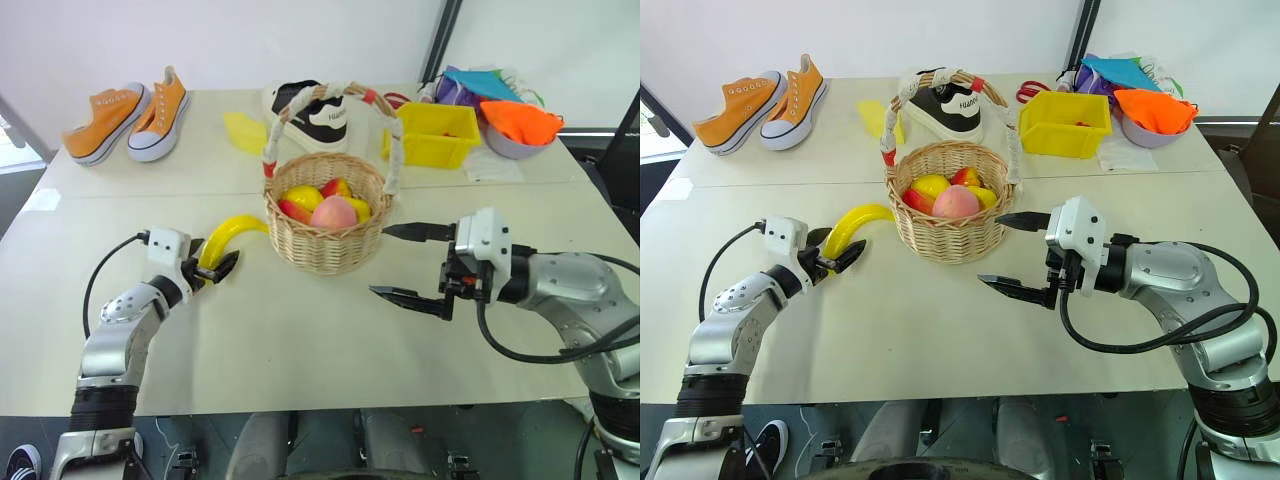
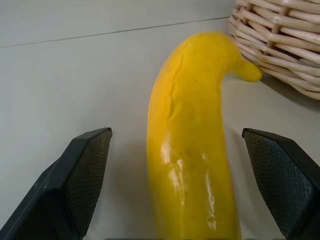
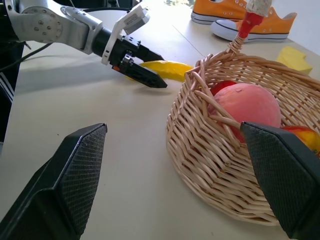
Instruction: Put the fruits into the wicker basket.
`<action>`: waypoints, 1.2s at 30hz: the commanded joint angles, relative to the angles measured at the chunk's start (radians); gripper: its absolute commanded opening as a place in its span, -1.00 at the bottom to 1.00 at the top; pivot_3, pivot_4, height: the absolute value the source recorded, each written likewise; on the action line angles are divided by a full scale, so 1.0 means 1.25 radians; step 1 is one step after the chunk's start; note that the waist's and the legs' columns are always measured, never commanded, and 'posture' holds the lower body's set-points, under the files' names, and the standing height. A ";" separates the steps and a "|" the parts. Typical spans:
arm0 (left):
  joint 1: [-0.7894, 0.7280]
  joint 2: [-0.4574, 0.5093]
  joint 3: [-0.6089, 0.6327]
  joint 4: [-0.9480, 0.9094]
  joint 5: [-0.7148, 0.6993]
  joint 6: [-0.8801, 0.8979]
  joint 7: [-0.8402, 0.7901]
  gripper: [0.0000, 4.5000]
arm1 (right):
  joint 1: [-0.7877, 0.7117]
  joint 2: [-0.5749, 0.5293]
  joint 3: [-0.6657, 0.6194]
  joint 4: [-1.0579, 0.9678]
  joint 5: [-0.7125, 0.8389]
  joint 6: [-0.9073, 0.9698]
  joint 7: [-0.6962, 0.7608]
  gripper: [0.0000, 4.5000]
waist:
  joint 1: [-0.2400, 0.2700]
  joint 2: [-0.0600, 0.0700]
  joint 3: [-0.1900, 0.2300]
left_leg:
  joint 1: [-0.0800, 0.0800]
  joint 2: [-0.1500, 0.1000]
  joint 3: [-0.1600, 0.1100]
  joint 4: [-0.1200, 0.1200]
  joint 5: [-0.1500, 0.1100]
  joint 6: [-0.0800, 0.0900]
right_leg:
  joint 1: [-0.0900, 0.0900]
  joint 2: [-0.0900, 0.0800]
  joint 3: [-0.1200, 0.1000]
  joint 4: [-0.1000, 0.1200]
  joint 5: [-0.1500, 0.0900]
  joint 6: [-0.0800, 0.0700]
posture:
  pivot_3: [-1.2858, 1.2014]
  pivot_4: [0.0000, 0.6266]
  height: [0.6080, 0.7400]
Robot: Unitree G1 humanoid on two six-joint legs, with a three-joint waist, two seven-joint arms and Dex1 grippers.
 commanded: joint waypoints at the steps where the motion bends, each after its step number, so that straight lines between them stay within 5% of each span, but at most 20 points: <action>1: -0.005 0.014 -0.029 0.013 0.030 -0.001 -0.020 1.00 | -0.007 0.008 -0.008 -0.011 0.003 -0.023 -0.009 0.98 | 0.000 0.000 0.000 | 0.000 0.000 0.000 0.000 0.000 0.000 | 0.000 0.000 0.000 0.000 0.000 0.000 | 0.03 -0.52 1.00; 4: -0.004 0.009 -0.030 0.020 0.038 0.014 -0.012 1.00 | -0.012 0.017 -0.006 -0.011 0.009 -0.020 -0.016 0.98 | 0.001 0.000 0.000 | 0.000 0.000 0.000 0.000 0.000 0.000 | 0.000 0.000 0.000 0.000 0.000 0.000 | 0.03 -0.52 1.00; 7: -0.006 0.009 -0.032 0.015 0.055 0.011 -0.004 0.63 | -0.020 0.018 -0.001 -0.006 0.004 -0.022 -0.020 1.00 | 0.001 0.000 0.000 | 0.000 0.000 0.000 0.000 0.000 0.000 | 0.000 0.000 0.000 0.000 0.000 0.000 | 0.03 -0.52 1.00; 10: -0.011 0.004 -0.023 0.014 0.069 -0.006 0.011 0.02 | -0.024 0.018 0.002 -0.001 0.002 -0.026 -0.019 1.00 | 0.002 0.000 0.000 | 0.000 0.000 0.000 0.000 0.000 0.000 | 0.000 0.000 0.000 0.000 0.000 0.000 | 0.03 -0.52 1.00; 23: 0.117 0.063 0.225 -0.085 -0.100 -0.010 -0.050 0.02 | -0.039 0.026 0.007 0.050 -0.031 -0.071 -0.016 1.00 | -0.004 0.000 0.000 | 0.000 0.000 0.000 -0.001 0.000 0.000 | -0.001 0.000 0.000 0.000 0.000 0.000 | 0.03 -0.52 1.00; 34: 0.030 0.050 0.123 -0.074 -0.067 0.010 -0.039 0.02 | -0.084 0.043 0.040 0.067 -0.037 -0.075 -0.018 1.00 | 0.017 -0.001 -0.001 | 0.000 0.000 0.000 0.001 0.000 0.000 | -0.001 -0.001 0.000 -0.004 0.001 -0.002 | 0.03 -0.52 1.00; 36: 0.008 0.070 0.109 -0.062 -0.067 0.041 -0.055 0.25 | -0.082 0.044 0.041 0.062 -0.036 -0.073 -0.022 1.00 | 0.016 -0.001 -0.001 | 0.000 0.000 0.000 0.001 0.000 0.000 | 0.000 -0.001 0.000 -0.003 0.001 -0.001 | 0.03 -0.52 1.00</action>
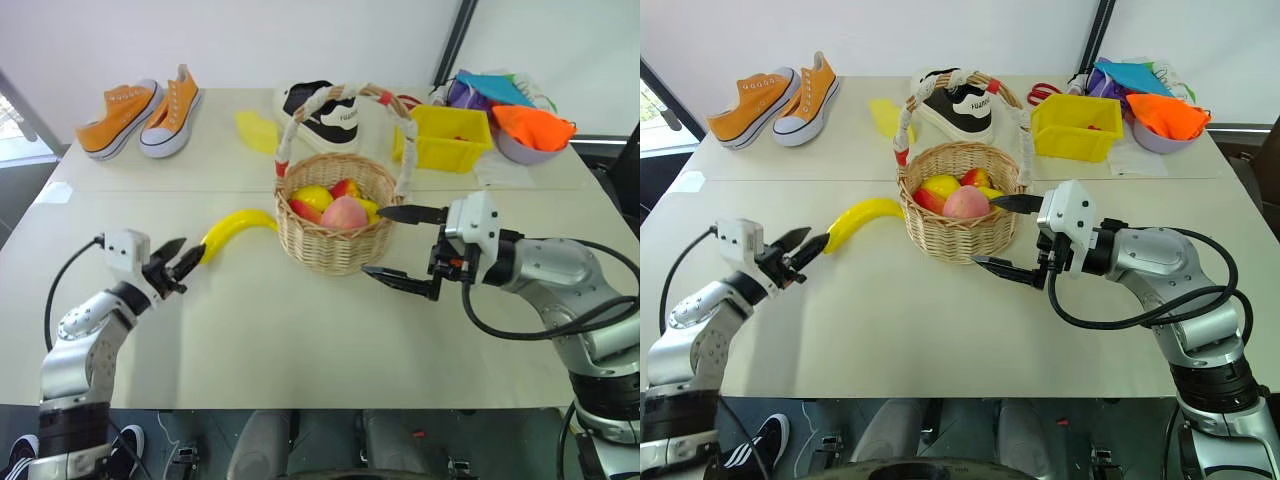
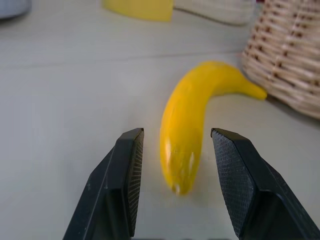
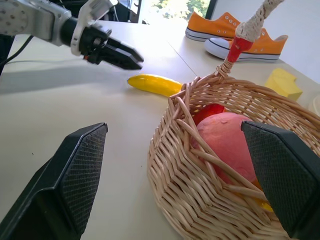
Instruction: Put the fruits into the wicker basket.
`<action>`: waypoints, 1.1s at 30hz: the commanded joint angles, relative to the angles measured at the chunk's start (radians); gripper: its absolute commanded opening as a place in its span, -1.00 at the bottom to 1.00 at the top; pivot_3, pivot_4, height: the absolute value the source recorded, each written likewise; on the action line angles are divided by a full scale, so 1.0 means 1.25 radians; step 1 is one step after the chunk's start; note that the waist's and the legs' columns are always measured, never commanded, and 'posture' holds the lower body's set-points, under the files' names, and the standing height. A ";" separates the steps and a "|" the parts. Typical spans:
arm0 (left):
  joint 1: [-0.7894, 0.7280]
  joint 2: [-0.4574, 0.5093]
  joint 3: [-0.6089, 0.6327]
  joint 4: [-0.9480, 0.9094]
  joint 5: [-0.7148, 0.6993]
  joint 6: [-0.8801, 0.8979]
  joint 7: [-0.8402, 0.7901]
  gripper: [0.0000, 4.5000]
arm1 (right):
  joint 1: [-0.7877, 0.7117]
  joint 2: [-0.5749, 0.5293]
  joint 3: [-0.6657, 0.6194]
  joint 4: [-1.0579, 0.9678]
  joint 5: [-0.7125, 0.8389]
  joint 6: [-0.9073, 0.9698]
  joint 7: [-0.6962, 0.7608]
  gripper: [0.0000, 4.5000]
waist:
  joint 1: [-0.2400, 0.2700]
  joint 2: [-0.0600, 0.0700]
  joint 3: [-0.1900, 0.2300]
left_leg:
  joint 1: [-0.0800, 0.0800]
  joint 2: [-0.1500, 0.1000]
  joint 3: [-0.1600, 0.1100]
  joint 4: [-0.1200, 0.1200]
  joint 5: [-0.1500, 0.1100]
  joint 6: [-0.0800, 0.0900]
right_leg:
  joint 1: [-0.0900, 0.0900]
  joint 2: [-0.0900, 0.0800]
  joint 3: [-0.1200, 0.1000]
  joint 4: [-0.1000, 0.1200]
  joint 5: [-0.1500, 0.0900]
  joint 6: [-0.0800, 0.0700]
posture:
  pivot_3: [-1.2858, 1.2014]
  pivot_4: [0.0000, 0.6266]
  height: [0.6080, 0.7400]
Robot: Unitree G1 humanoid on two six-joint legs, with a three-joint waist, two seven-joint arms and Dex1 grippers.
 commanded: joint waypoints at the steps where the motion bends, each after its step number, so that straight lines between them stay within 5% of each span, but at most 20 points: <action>1: -0.039 0.040 -0.022 0.008 0.024 0.031 0.001 0.35 | -0.009 0.005 -0.009 -0.021 0.005 -0.010 -0.006 1.00 | -0.003 0.000 0.000 | 0.000 0.000 0.000 -0.001 0.000 0.000 | 0.000 0.000 0.000 0.000 0.000 0.000 | 0.03 -0.52 1.00; 4: -0.102 0.056 -0.056 0.054 0.063 0.034 0.014 0.98 | -0.008 0.007 -0.010 -0.021 0.006 -0.007 -0.011 1.00 | -0.004 0.000 0.000 | 0.000 0.000 0.000 -0.001 0.000 0.000 | 0.000 0.001 0.000 0.001 0.000 0.000 | 0.03 -0.52 1.00; 16: -0.264 0.069 -0.221 0.226 0.118 0.177 -0.094 0.98 | -0.018 0.017 0.001 -0.025 -0.001 -0.006 -0.030 1.00 | -0.007 0.000 0.000 | 0.000 0.000 0.000 0.000 0.000 0.000 | -0.001 0.001 0.000 0.004 0.001 0.002 | 0.03 -0.52 1.00; 23: -0.264 0.066 -0.209 0.242 0.173 0.125 -0.049 -0.46 | -0.018 0.016 -0.003 -0.024 -0.004 -0.011 -0.038 1.00 | -0.005 0.000 0.000 | 0.000 0.000 0.000 0.001 0.000 0.000 | 0.000 0.001 0.000 0.004 0.001 0.002 | 0.03 -0.52 1.00; 33: -0.109 0.093 -0.031 0.057 0.097 0.097 -0.013 -0.53 | -0.019 0.018 0.000 -0.001 -0.024 -0.038 -0.029 1.00 | -0.022 0.000 0.000 | 0.000 0.000 0.000 0.000 0.000 0.000 | -0.001 0.001 0.001 0.005 0.001 0.002 | 0.03 -0.52 1.00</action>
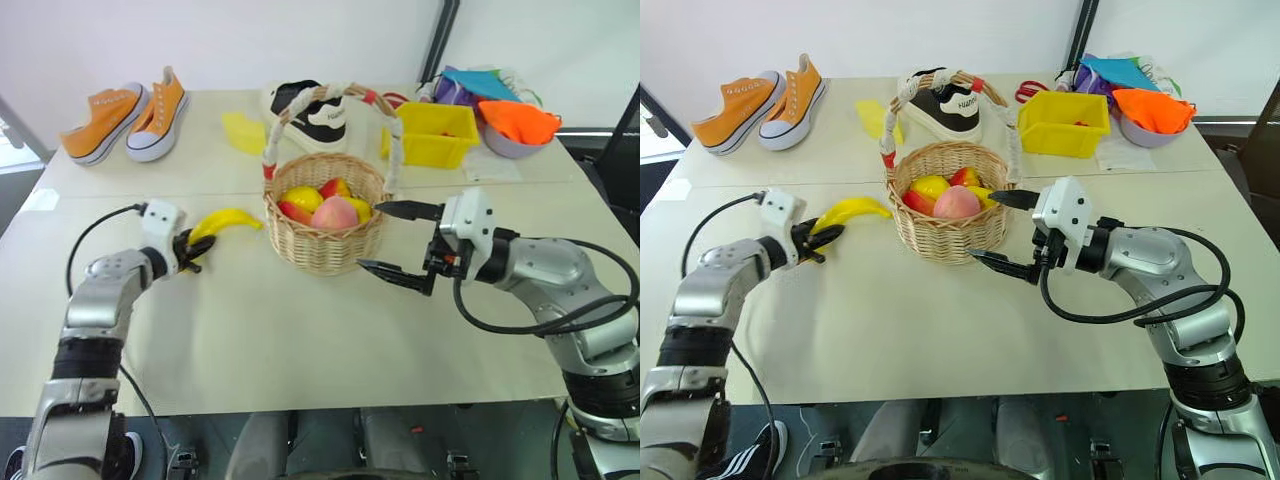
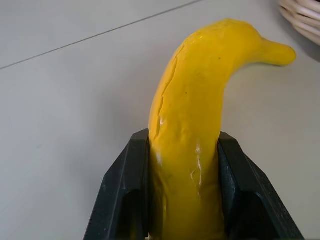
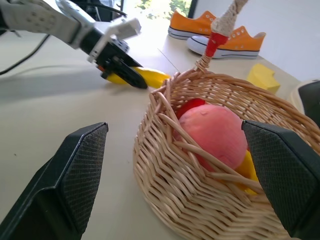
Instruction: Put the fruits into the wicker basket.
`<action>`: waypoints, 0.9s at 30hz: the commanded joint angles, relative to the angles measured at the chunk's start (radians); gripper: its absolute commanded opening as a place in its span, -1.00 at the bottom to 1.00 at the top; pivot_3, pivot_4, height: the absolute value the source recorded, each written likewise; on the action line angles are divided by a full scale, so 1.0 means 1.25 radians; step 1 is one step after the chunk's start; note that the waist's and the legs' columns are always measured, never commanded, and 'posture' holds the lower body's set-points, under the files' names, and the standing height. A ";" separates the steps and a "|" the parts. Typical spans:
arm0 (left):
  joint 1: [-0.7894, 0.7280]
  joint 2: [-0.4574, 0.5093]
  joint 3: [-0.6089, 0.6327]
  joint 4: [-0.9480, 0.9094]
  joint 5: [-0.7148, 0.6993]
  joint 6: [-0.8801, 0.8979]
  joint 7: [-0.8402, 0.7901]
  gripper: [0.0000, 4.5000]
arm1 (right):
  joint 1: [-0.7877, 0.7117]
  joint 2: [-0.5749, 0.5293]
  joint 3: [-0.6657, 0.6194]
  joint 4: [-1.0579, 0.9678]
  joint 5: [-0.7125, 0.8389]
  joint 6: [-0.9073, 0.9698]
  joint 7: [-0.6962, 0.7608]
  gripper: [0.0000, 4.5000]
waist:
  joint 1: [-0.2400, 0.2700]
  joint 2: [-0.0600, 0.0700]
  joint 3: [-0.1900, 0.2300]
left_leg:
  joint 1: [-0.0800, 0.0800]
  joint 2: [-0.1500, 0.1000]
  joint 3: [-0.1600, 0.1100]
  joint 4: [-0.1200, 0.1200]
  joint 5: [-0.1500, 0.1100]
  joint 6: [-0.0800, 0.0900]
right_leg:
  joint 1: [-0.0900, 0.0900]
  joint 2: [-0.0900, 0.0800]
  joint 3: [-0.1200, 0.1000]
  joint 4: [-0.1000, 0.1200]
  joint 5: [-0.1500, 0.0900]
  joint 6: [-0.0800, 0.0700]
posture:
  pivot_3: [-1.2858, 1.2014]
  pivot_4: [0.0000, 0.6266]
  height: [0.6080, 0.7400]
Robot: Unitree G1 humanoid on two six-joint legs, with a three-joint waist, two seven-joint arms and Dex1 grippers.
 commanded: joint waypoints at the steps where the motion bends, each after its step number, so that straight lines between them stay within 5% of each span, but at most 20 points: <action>1: 0.046 0.017 0.093 -0.132 -0.071 0.016 -0.008 -0.53 | -0.010 0.002 -0.015 -0.004 0.000 -0.025 0.007 1.00 | 0.002 0.000 0.000 | 0.000 0.000 0.000 0.000 0.000 0.000 | 0.000 0.000 0.000 0.000 0.000 0.000 | 0.03 -0.52 1.00; 8: 0.280 0.076 0.287 -0.406 -0.427 0.136 -0.258 -0.53 | -0.002 0.025 -0.065 0.053 0.033 -0.048 0.011 1.00 | 0.000 0.000 0.000 | 0.000 0.000 0.000 0.001 0.000 0.000 | 0.001 -0.001 0.000 -0.001 0.000 -0.001 | 0.03 -0.52 1.00; 11: 0.235 0.072 0.283 -0.450 -0.530 0.181 -0.204 -0.53 | 0.000 0.037 -0.079 0.078 0.038 -0.059 0.012 1.00 | 0.008 0.002 0.000 | 0.000 0.000 0.000 0.000 0.000 0.000 | 0.001 -0.001 0.000 -0.001 -0.001 -0.001 | 0.03 -0.52 1.00; 19: -0.088 -0.074 -0.022 -0.409 -0.402 0.230 0.043 -0.53 | -0.007 0.052 -0.063 0.075 0.018 -0.066 0.002 1.00 | 0.023 0.000 0.000 | 0.003 -0.002 0.001 0.003 0.000 0.000 | 0.007 -0.001 0.000 -0.003 0.001 0.002 | 0.03 -0.52 1.00; 27: -0.283 -0.153 -0.120 -0.301 -0.324 0.272 0.142 -0.53 | 0.025 0.055 -0.069 0.046 0.013 -0.064 -0.028 1.00 | 0.006 0.000 0.001 | 0.003 0.000 0.000 0.001 0.001 -0.001 | 0.002 0.002 0.000 0.003 0.000 0.002 | 0.03 -0.52 1.00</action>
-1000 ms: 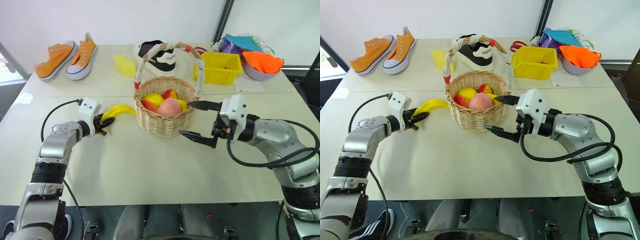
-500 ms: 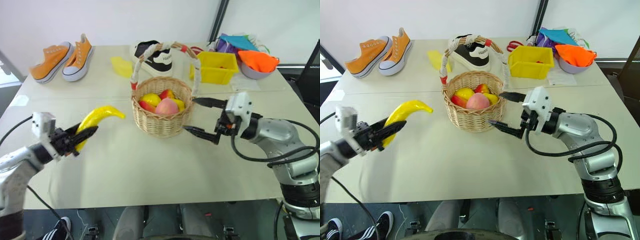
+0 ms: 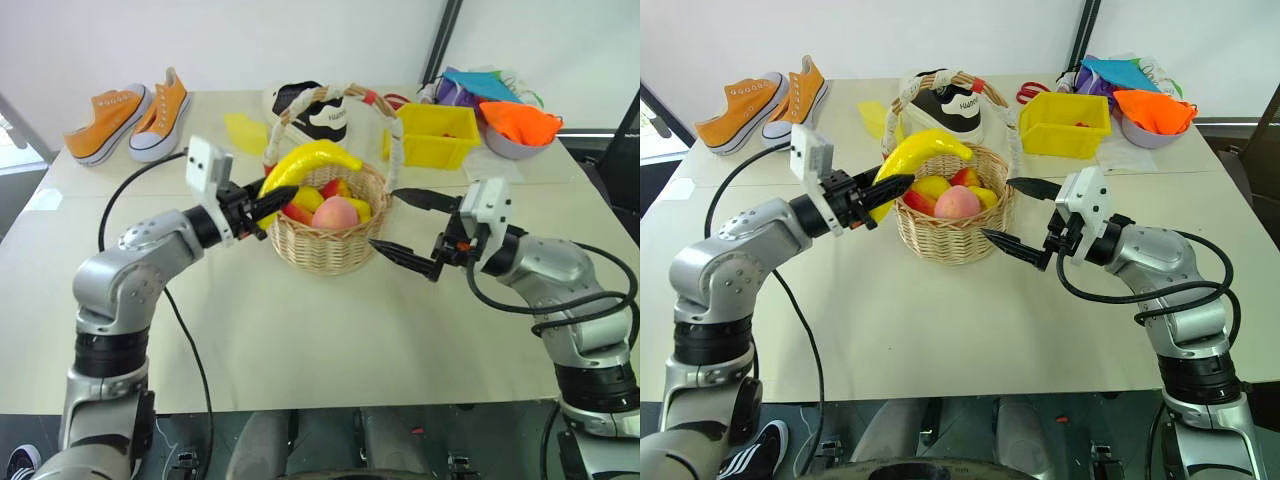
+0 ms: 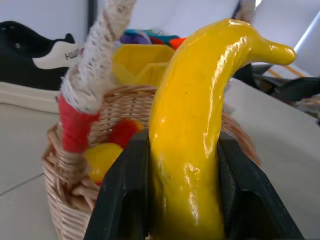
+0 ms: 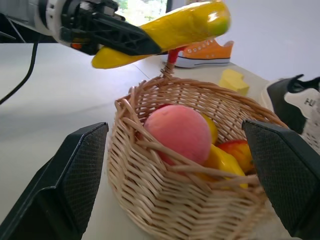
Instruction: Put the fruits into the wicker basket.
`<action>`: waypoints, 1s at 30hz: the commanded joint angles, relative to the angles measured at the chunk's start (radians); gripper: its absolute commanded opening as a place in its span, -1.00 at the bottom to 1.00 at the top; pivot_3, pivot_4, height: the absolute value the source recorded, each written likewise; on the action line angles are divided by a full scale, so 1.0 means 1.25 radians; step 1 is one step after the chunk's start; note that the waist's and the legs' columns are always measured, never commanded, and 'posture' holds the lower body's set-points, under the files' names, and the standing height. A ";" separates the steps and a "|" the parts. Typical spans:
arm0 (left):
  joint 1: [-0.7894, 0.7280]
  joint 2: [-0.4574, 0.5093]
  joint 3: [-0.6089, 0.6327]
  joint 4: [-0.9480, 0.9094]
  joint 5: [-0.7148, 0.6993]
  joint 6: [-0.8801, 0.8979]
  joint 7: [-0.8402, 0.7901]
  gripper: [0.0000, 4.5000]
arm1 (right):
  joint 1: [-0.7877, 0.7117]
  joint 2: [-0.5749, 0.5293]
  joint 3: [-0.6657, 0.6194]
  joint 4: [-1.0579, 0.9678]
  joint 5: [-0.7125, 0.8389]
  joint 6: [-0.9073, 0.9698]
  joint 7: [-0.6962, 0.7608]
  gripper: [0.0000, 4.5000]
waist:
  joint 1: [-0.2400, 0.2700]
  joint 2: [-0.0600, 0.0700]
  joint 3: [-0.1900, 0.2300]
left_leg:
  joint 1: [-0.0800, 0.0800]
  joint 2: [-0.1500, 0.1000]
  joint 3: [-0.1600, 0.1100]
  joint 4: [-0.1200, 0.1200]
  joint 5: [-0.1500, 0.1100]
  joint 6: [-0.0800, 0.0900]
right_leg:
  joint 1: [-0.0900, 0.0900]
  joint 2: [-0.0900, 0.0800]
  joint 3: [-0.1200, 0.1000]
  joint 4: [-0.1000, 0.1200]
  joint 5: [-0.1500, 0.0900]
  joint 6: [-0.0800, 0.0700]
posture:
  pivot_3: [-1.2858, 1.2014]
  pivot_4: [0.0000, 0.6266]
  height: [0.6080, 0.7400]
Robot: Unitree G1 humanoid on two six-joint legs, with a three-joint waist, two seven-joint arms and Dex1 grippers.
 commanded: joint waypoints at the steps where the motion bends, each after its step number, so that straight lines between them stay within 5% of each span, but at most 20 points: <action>1: -0.051 -0.026 -0.035 0.012 0.039 0.001 0.025 -0.53 | 0.004 0.004 -0.008 -0.041 -0.004 -0.012 -0.015 1.00 | -0.002 0.000 0.000 | 0.000 0.000 0.000 0.000 0.000 0.000 | 0.000 0.000 0.000 0.000 0.000 0.000 | 0.03 -0.52 1.00; 4: -0.069 -0.064 -0.031 0.045 0.068 -0.022 0.056 -0.53 | 0.002 0.005 -0.005 -0.044 -0.004 -0.010 -0.022 1.00 | -0.006 0.000 0.000 | 0.001 -0.001 0.002 0.001 0.000 0.000 | 0.001 0.000 0.001 0.000 0.000 0.000 | 0.03 -0.52 1.00; 11: -0.087 -0.100 -0.025 0.082 0.124 -0.065 0.084 0.99 | 0.006 0.001 -0.004 -0.048 -0.008 -0.009 -0.029 1.00 | -0.002 0.000 0.000 | 0.001 -0.001 0.002 0.002 0.000 0.000 | 0.001 0.000 0.001 0.001 0.000 0.000 | 0.03 -0.52 1.00; 21: -0.041 -0.110 0.013 -0.043 0.037 -0.061 0.018 0.99 | -0.015 0.011 0.002 -0.019 -0.018 -0.014 -0.035 1.00 | -0.005 0.000 0.000 | 0.001 0.000 0.002 0.002 0.000 0.000 | 0.001 0.000 0.001 0.001 0.000 0.000 | 0.03 -0.52 1.00; 26: 0.097 0.005 0.031 -0.151 0.055 -0.138 -0.112 0.99 | -0.031 0.037 -0.019 -0.003 -0.010 0.030 -0.100 1.00 | -0.009 0.000 0.000 | 0.001 0.000 0.002 0.001 0.000 -0.001 | 0.000 0.000 0.001 0.001 0.000 0.000 | 0.03 -0.52 1.00; 30: 0.272 0.093 0.174 -0.149 0.003 -0.222 -0.229 0.99 | -0.057 0.089 -0.008 0.022 -0.064 0.069 -0.228 1.00 | -0.008 0.000 0.000 | 0.002 0.000 0.002 0.000 0.001 -0.001 | -0.001 0.000 0.003 0.001 0.000 -0.001 | 0.03 -0.52 1.00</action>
